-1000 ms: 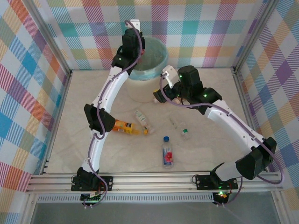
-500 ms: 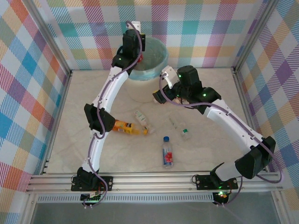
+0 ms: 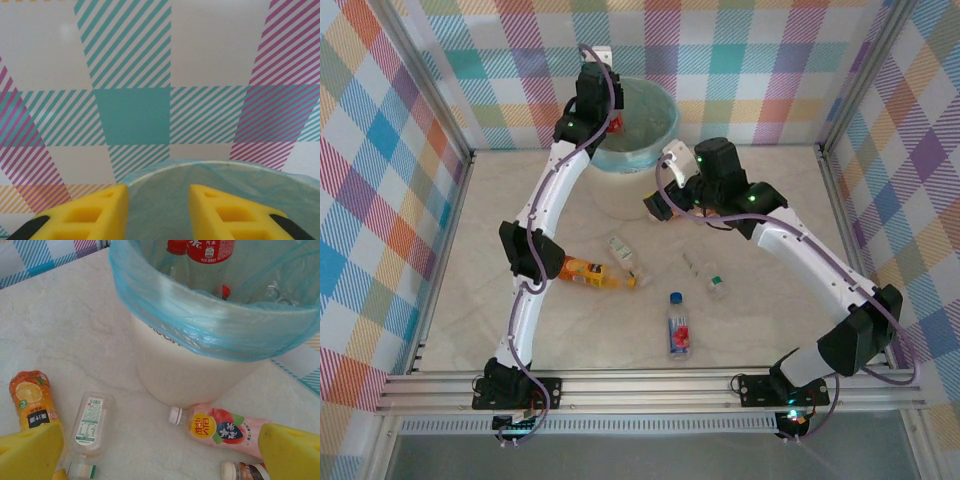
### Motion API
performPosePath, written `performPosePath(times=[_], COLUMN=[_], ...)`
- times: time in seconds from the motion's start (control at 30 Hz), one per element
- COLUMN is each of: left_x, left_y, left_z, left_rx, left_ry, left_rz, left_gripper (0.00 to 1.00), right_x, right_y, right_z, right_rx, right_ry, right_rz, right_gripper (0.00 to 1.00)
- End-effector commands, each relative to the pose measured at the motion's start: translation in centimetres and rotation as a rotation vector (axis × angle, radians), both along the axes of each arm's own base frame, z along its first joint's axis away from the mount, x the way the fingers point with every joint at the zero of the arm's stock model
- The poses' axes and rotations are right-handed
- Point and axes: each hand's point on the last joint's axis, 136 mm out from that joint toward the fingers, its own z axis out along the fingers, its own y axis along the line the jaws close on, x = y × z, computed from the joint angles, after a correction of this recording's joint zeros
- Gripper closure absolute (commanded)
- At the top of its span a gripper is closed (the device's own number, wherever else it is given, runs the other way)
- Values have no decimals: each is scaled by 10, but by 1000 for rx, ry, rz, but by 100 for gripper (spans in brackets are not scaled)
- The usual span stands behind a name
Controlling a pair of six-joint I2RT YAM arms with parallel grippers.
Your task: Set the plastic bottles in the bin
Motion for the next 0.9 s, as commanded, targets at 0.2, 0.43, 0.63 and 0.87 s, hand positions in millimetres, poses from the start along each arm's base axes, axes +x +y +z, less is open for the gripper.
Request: performPosePath(times=[0.2,0.43,0.63,0.87], left_x=[-8,-51,-78,-96], left_y=[-6,-20,-33,-34], left_z=[-7,82,106,61], left_rx=[14,-21,6,72], left_ry=[57,-96,-105,101], left_rz=[-53,-144,-223,-266], left_gripper=[95,100,100,100], right_x=[3,5,5,4], right_y=[4,7,8,7], right_z=[9,10,10,7], right_rx=[32,32,33,27], right_ry=[15,14,17,24], right_rz=[3,9,15,14], right_gripper=[0,0,0,0])
